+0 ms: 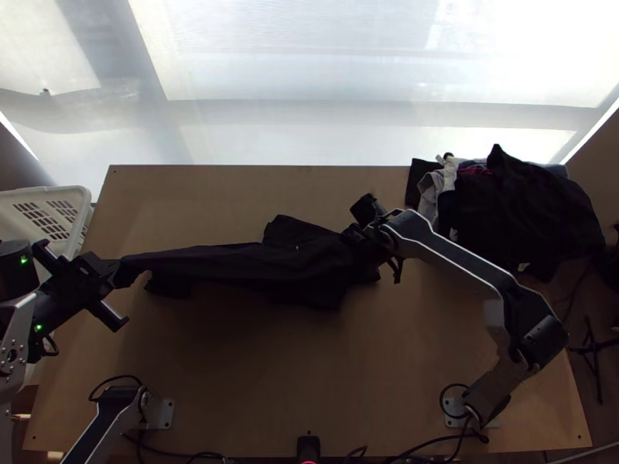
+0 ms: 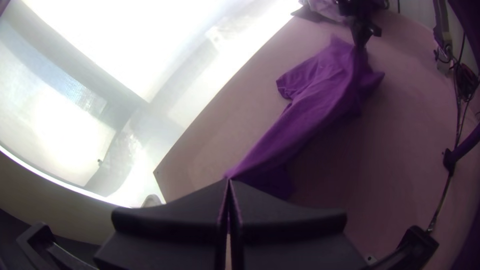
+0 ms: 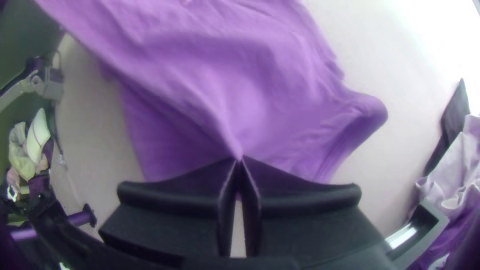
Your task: Fold the t-shirt
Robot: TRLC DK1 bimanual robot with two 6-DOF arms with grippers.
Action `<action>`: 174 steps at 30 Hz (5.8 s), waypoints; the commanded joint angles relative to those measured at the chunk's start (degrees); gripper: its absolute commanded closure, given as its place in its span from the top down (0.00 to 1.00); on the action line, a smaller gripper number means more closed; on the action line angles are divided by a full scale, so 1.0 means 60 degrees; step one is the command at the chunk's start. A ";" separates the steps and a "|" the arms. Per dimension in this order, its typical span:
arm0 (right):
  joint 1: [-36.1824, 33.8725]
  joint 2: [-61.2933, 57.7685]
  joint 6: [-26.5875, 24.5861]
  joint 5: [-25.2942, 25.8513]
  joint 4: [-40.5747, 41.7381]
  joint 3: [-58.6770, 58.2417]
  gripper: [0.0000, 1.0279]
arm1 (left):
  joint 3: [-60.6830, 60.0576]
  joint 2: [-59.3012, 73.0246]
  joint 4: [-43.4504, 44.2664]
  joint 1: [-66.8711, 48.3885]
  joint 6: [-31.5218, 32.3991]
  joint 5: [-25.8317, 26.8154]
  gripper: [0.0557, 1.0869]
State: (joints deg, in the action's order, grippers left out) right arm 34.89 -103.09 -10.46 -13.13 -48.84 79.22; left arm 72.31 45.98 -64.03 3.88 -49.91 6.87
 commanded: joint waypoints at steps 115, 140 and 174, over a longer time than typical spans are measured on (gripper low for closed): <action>-0.3516 -0.3649 -0.0381 0.0371 -0.1191 0.3496 0.96 | -0.3322 0.7806 0.8738 -0.0603 0.2825 -0.0794 0.96; -0.0513 0.2108 -0.1377 0.0503 -0.2832 -0.1382 0.96 | -0.5299 -0.0631 0.0916 -0.2932 -0.0778 -0.1072 0.95; 0.2197 0.2181 -0.0059 0.1177 -0.0810 -0.3286 0.93 | -0.8390 -0.2096 0.3450 -0.5847 -0.0090 -0.1263 0.94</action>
State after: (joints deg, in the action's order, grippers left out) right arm 47.64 -89.32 -12.01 -7.27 -55.51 59.70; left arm 24.43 34.13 -44.23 -27.20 -52.86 -0.67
